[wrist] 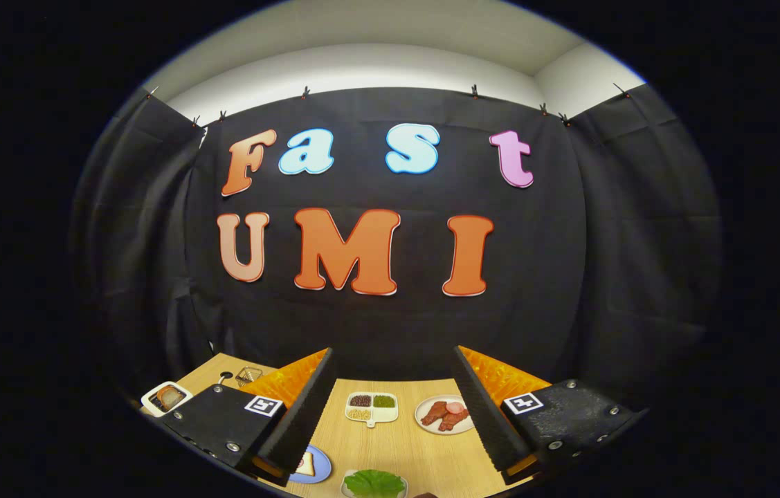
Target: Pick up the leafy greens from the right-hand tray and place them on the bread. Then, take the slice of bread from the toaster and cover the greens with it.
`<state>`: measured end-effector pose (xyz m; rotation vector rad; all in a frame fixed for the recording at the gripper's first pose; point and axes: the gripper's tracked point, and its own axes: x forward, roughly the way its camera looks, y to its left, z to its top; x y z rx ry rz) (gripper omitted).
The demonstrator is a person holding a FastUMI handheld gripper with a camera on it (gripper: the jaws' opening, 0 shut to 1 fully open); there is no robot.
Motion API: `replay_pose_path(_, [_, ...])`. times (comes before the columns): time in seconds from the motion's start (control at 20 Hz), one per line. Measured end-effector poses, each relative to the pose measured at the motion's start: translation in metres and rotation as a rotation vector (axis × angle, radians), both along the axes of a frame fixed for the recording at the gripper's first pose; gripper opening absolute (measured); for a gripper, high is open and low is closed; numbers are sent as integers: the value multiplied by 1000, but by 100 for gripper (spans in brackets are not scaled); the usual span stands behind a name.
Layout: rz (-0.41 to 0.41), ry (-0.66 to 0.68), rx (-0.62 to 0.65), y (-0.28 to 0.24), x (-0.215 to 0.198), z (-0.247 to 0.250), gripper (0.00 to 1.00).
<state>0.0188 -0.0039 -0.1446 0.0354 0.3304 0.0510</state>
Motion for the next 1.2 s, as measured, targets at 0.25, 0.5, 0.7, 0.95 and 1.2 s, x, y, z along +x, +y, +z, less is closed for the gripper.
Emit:
replay_pose_path(0.25, [49, 178, -17, 7, -10, -72, 100])
replay_pose_path(0.5, [95, 393, -27, 17, -29, -149, 100])
replay_pose_path(0.7, [146, 532, -29, 28, -45, -195, 100])
replay_pose_path(0.95, [203, 709, -36, 35, -71, -255, 100])
replay_pose_path(1.2, [255, 874, -19, 43, -101, -314, 98])
